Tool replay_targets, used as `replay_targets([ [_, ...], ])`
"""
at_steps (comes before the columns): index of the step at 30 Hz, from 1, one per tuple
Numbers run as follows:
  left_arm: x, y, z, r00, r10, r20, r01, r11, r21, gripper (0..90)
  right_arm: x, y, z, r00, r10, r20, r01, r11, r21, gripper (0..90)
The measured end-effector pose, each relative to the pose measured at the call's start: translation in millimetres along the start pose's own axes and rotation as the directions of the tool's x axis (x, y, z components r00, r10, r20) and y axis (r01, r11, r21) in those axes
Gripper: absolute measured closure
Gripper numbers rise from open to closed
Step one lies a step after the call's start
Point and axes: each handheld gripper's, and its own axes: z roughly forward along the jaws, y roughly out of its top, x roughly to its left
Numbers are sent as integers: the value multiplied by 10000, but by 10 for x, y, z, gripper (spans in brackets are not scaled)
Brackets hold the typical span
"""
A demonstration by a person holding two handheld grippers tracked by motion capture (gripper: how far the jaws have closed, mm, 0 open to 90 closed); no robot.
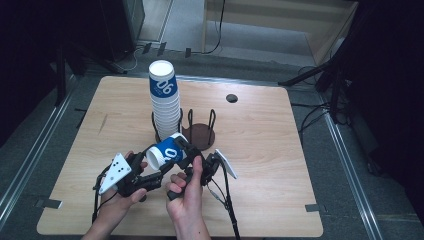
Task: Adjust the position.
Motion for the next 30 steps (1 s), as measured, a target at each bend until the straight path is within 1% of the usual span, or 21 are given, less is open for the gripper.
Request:
replay_targets([
  [3, -7, -4, 3, 10000, 80, 31, -80, 10000, 58, 271, -5, 14, 28, 10000, 55, 43, -55, 9999, 97, 13],
  [5, -9, -4, 3, 10000, 57, 44, -57, 10000, 51, 271, -9, 15, 45, 10000, 20, 50, -21, 9999, 142, 13],
  [6, -10, -3, 2, 10000, 44, 49, -44, 10000, 30, 271, -9, 16, 54, 9999, 104, 29, -104, 9998, 160, 13],
  [8, -11, 0, -4, 10000, 33, 60, -33, 10000, 31, 271, -22, 17, 68, 9999, 80, 68, -81, 9999, 135, 15],
  [9, -11, 0, -5, 10000, 27, 59, -27, 10000, 31, 271, -24, 17, 70, 9999, 165, 37, -166, 9997, 202, 19],
  [12, -4, -3, -4, 10000, 36, 61, -36, 10000, 51, 271, -44, 20, 84, 9997, 254, -15, -254, 9994, 236, 58],
  [15, -1, -2, -8, 9999, 84, 60, -84, 9999, 66, 271, -67, 17, 89, 9988, 468, -133, -464, 9985, 282, 111],
  [16, 2, -2, -10, 9999, 128, 62, -128, 9999, 98, 270, -73, 16, 88, 9979, 596, -238, -589, 9978, 287, 117],
  [18, 0, -3, -13, 9997, 232, 52, -232, 9997, 122, 269, -92, 13, 85, 9978, 589, -313, -580, 9979, 289, 125],
  [20, -11, -2, -15, 9995, 310, 36, -310, 9995, 64, 267, -100, 10, 79, 9968, 680, -419, -666, 9972, 333, 132],
  [22, -24, 2, -19, 9994, 339, 33, -340, 9994, 25, 263, -96, 6, 72, 9965, 644, -534, -628, 9975, 316, 141],
  [23, -26, 5, -22, 9995, 291, 74, -292, 9996, 54, 261, -90, 4, 71, 9964, 622, -578, -606, 9978, 282, 147],
  [24, -22, 8, -28, 9997, 215, 130, -216, 9997, 133, 266, -88, 4, 69, 9963, 584, -624, -568, 9980, 261, 189],
  [25, -18, 8, -36, 9997, 70, 241, -73, 9999, 119, 262, -90, 8, 56, 9966, 476, -668, -459, 9986, 261, 189],
  [27, 3, 17, -65, 9991, -2, 429, -7, 9998, 190, 267, -78, 17, 42, 9972, 403, -638, -401, 9992, 39, 193],
  [28, 7, 22, -77, 9991, -23, 435, 18, 9999, 122, 272, -83, 22, 35, 9981, 142, -604, -147, 9999, -70, 196],
  [30, 15, 33, -101, 9992, -10, 409, 4, 9999, 142, 276, -77, 38, 20, 9980, 53, -626, -66, 9997, -218, 199],
])
